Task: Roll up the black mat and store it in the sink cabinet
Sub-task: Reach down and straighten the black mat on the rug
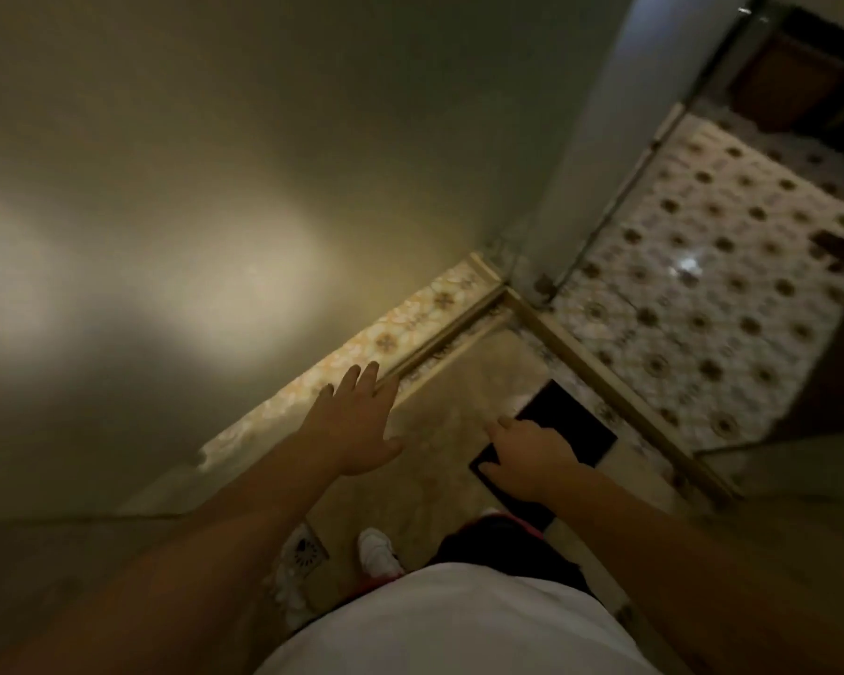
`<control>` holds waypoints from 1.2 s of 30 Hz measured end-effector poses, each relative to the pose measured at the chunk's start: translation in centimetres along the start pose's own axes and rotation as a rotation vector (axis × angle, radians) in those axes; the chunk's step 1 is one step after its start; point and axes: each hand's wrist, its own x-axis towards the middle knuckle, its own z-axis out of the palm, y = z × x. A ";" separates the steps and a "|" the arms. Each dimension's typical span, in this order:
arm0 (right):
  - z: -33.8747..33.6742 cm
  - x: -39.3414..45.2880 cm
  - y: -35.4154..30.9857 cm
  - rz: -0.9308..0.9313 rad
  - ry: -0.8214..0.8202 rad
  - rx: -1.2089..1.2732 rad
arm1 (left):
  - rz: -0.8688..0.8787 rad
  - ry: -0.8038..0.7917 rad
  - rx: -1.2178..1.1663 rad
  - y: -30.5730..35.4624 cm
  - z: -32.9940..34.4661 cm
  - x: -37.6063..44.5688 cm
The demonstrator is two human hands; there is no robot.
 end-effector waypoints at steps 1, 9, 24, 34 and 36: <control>0.7 -0.9 0.8 0.042 -0.002 0.037 | 0.050 -0.014 0.025 1.1 -0.1 0.7; 5.9 -7.4 7.5 0.334 0.061 0.260 | 0.358 -0.140 0.155 11.3 -1.3 5.4; 10.6 -13.0 14.6 0.537 0.161 0.523 | 0.602 -0.130 0.390 23.4 -0.9 10.0; 11.3 -11.0 14.6 0.692 0.202 0.502 | 0.747 -0.139 0.473 23.9 -1.8 15.9; 11.4 -10.2 14.5 0.707 0.208 0.514 | 0.771 -0.137 0.483 23.5 -2.0 17.1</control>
